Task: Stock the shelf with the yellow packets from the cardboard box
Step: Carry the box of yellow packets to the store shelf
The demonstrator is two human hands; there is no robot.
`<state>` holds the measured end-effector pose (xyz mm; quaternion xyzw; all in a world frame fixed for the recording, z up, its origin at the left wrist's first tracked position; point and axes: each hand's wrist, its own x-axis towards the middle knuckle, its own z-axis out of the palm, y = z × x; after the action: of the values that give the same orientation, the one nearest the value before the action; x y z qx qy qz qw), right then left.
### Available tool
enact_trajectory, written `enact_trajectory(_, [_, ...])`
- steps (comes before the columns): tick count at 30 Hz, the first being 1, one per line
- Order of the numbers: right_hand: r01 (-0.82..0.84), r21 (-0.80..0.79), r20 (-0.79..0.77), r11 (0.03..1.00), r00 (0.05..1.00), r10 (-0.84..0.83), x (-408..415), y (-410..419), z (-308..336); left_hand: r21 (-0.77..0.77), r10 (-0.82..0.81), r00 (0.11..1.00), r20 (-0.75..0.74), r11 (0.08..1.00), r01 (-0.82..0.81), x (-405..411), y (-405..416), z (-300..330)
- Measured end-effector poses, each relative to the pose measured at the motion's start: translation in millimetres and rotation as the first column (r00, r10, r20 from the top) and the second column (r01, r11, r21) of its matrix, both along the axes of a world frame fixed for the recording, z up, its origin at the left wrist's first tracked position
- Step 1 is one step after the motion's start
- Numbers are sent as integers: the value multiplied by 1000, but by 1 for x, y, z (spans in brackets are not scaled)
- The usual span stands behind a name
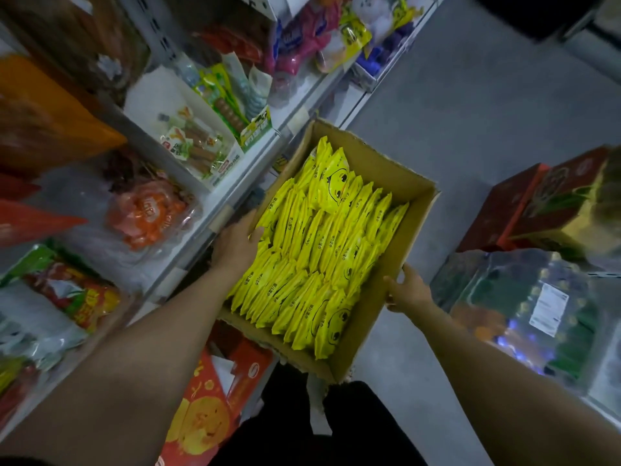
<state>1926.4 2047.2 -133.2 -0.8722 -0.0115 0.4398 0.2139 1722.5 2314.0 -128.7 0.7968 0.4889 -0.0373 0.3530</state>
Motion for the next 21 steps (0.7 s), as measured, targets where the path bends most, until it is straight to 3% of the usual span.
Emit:
enact_trajectory(3, [-176,-77,-27,981,984,175,26,10,17,-31,31,999,37,999,-30,1,-9,14])
enact_trajectory(6, [-403,-157,-32,902,915,403,52,26,36,-53,50,999,19,997,-49,2,-16,26])
enact_trajectory(10, [-710,-292,102,641,643,759,83,49,46,-109,135,991,9,985,-133,19,-42,34])
enact_trajectory(14, [-833,-146,129,534,519,845,105,75,36,-204,326,945,-14,925,-322,33,-91,30])
enact_trajectory(18, [-912,-27,-3,409,409,912,116,87,22,-296,508,860,-40,816,-496,39,-155,23])
enact_trajectory(21, [-968,5,-15,251,251,968,115,91,15,-350,608,788,-94,721,-598,38,-196,14])
